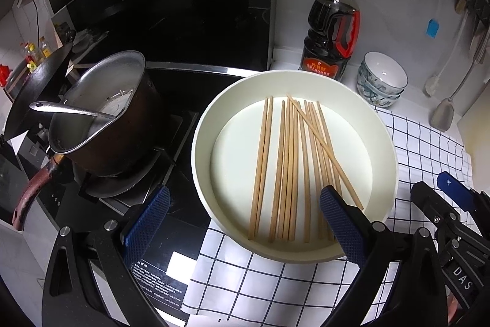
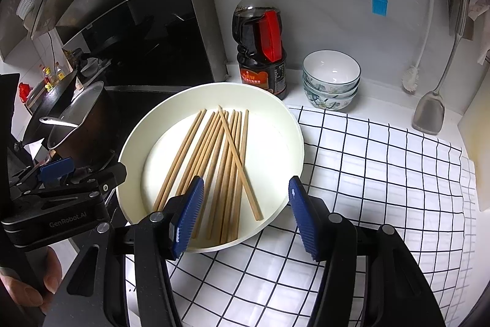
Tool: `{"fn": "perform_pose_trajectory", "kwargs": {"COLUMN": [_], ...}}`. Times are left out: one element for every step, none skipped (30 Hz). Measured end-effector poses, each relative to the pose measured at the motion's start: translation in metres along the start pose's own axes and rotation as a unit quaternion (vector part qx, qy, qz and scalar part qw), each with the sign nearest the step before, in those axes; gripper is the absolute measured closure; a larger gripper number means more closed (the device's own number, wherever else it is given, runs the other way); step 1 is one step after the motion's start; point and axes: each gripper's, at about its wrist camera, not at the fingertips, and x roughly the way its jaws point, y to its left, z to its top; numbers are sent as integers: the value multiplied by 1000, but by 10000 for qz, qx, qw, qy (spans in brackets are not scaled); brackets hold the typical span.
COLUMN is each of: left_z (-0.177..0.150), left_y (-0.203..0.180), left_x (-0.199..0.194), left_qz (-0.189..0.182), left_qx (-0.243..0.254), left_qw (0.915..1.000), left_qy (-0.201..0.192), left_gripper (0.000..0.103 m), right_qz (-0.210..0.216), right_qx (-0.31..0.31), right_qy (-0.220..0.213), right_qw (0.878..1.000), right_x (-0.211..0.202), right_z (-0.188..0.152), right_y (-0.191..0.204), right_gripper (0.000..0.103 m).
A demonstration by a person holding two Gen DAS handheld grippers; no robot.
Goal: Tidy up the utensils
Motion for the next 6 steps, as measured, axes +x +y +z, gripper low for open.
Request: {"fn": "perform_pose_trajectory", "kwargs": {"left_z": [0,0,0,-1,-1,-1], "left_y": [-1,-1,-1,-1,-1,0], "left_x": [0,1,1,1,1,1], "left_qz": [13,18,14,11,8,4], "left_qx": [1,2,2,-2,-6,-8], "left_qw": [10000,10000,10000,10000,10000,10000], "left_qy": [12,26,33,44,49,50], "left_gripper": [6,6,6,6,6,6], "right_qz": [5,4,3,4,5,6], "right_qx": [-1,-2,-4,-3,-5,-4], "right_qy": [2,3,7,7,7,7], "right_qw": [10000,10000,10000,10000,10000,10000], "right_x": [0,0,0,-1,0,-1], "right_z": [0,-1,-1,-1,-2,-3], "right_y": [0,0,1,1,1,1], "right_gripper": [48,48,48,48,48,48]}}
